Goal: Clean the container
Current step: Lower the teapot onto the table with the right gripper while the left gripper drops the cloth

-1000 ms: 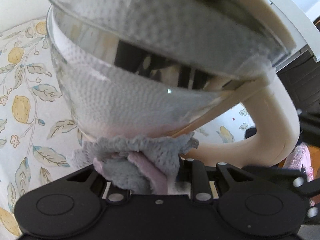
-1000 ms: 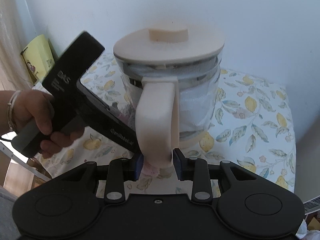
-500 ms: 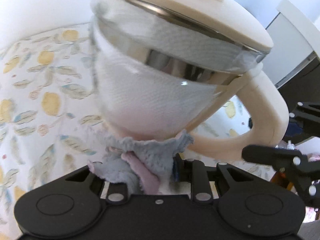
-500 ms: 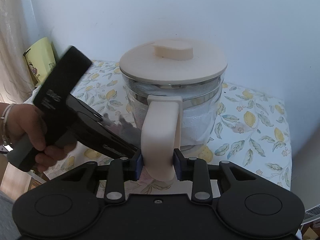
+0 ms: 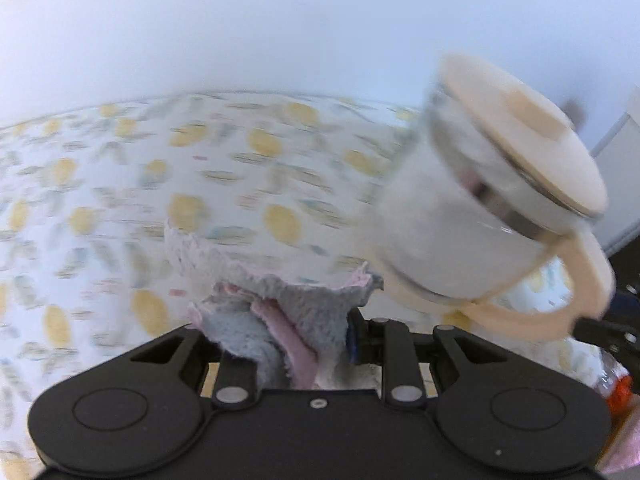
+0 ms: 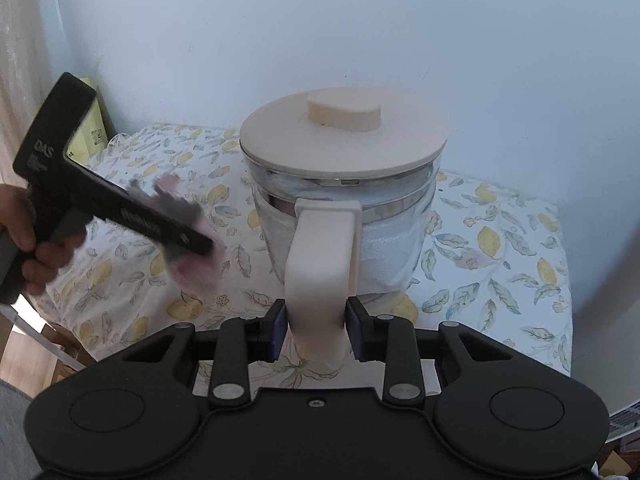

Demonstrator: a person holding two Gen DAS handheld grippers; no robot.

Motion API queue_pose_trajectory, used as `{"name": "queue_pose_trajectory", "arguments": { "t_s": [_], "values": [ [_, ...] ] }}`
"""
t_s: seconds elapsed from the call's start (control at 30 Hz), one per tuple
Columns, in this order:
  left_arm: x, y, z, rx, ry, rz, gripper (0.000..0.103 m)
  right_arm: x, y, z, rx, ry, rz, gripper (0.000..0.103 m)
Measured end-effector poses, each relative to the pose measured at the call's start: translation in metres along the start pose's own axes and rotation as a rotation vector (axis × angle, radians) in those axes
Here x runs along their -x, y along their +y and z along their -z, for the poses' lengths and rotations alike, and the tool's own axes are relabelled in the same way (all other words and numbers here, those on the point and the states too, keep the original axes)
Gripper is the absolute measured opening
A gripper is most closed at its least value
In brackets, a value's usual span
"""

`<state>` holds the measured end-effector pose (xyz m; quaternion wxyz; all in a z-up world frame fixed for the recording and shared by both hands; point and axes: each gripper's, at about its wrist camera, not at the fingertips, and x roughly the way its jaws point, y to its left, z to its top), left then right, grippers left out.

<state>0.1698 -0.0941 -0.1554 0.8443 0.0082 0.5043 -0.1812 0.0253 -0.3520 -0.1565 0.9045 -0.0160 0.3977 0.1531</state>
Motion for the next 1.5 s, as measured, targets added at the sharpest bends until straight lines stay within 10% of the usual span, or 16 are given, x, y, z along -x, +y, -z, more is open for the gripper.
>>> {"name": "queue_pose_trajectory", "arguments": {
  "t_s": [0.43,1.07,1.5],
  "values": [
    [-0.043,0.063,0.006,0.125,0.044,-0.143,0.024,-0.001,0.006,0.005,-0.036,0.045,0.036,0.037],
    [-0.058,0.071,0.012,0.122,0.098,-0.238,0.102,0.003,0.014,0.006,-0.180,0.035,0.102,0.041],
    [-0.020,0.051,0.025,0.044,0.059,-0.261,0.102,0.013,0.027,-0.002,-0.259,-0.048,0.161,0.073]
  ]
}}
